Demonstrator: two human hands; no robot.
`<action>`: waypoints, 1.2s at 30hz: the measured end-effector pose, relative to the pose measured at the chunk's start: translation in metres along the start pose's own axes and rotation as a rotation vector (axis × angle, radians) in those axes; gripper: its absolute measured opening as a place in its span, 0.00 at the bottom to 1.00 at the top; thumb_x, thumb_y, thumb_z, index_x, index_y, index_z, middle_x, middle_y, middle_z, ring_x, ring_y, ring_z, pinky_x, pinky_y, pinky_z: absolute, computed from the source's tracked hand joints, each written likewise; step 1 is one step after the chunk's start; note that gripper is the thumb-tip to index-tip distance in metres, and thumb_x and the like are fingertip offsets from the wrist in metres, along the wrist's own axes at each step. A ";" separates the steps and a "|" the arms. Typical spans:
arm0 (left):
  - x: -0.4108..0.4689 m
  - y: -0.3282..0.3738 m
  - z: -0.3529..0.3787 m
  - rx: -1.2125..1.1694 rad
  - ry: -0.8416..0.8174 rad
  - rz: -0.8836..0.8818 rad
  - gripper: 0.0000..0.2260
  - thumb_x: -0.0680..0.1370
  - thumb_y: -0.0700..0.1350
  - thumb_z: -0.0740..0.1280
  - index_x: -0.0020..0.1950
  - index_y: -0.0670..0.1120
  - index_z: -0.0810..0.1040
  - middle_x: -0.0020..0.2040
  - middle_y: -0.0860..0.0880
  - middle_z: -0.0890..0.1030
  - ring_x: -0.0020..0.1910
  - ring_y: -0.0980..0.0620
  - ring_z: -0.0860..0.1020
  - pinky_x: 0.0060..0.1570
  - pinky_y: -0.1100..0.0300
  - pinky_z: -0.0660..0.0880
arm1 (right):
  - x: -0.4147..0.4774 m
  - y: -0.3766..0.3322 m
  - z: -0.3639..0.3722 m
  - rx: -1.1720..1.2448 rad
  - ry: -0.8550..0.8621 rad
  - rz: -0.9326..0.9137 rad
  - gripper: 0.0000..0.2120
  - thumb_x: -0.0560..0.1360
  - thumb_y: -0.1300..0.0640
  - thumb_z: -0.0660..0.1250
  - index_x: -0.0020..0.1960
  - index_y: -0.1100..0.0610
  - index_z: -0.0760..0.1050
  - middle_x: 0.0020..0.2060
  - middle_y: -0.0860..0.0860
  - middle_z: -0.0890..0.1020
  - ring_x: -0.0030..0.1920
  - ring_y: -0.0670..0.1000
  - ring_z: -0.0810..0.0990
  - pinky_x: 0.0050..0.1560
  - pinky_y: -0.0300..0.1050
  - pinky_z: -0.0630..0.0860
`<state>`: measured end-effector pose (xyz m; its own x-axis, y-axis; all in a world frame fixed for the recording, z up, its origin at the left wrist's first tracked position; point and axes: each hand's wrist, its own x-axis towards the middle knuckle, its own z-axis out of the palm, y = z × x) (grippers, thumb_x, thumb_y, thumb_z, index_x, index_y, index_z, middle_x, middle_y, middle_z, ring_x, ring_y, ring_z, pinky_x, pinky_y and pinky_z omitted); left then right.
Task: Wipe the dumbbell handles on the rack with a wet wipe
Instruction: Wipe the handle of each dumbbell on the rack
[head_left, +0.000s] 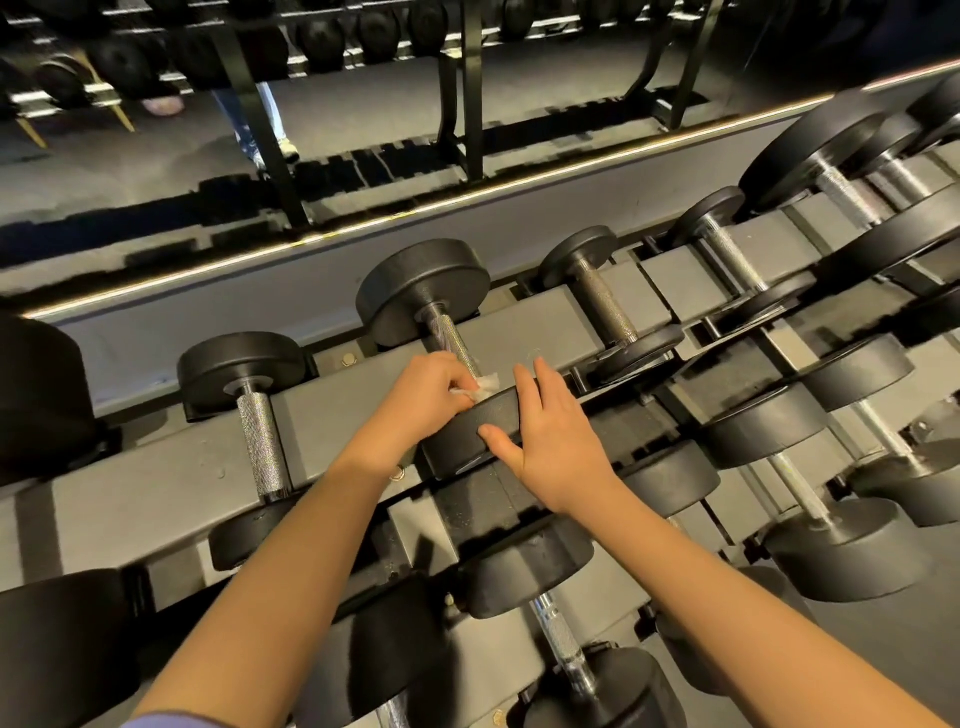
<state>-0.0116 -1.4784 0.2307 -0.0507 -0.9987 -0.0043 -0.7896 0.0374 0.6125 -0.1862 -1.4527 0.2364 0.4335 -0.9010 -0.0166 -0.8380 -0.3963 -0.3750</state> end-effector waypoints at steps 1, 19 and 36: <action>0.002 0.001 -0.002 0.045 -0.019 0.005 0.06 0.73 0.36 0.71 0.49 0.39 0.84 0.49 0.44 0.80 0.50 0.46 0.77 0.46 0.65 0.67 | 0.000 0.000 0.000 -0.003 -0.001 -0.001 0.45 0.70 0.32 0.42 0.75 0.62 0.56 0.75 0.63 0.56 0.75 0.60 0.54 0.73 0.53 0.55; 0.025 0.000 -0.021 0.171 0.201 -0.102 0.08 0.77 0.40 0.66 0.53 0.41 0.83 0.51 0.43 0.77 0.50 0.44 0.75 0.50 0.55 0.71 | 0.001 0.006 0.006 0.011 0.033 -0.030 0.43 0.72 0.32 0.44 0.75 0.61 0.55 0.75 0.62 0.56 0.76 0.59 0.53 0.75 0.53 0.54; 0.007 0.024 -0.034 -0.203 0.197 0.009 0.04 0.74 0.40 0.71 0.46 0.45 0.84 0.40 0.54 0.80 0.40 0.62 0.78 0.44 0.73 0.72 | 0.071 -0.015 -0.027 0.762 0.094 0.093 0.08 0.77 0.58 0.66 0.53 0.55 0.81 0.44 0.46 0.82 0.47 0.42 0.80 0.50 0.38 0.75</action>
<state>-0.0102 -1.4859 0.2727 0.0782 -0.9866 0.1432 -0.6498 0.0584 0.7578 -0.1518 -1.5150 0.2658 0.3141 -0.9493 -0.0136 -0.3954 -0.1178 -0.9109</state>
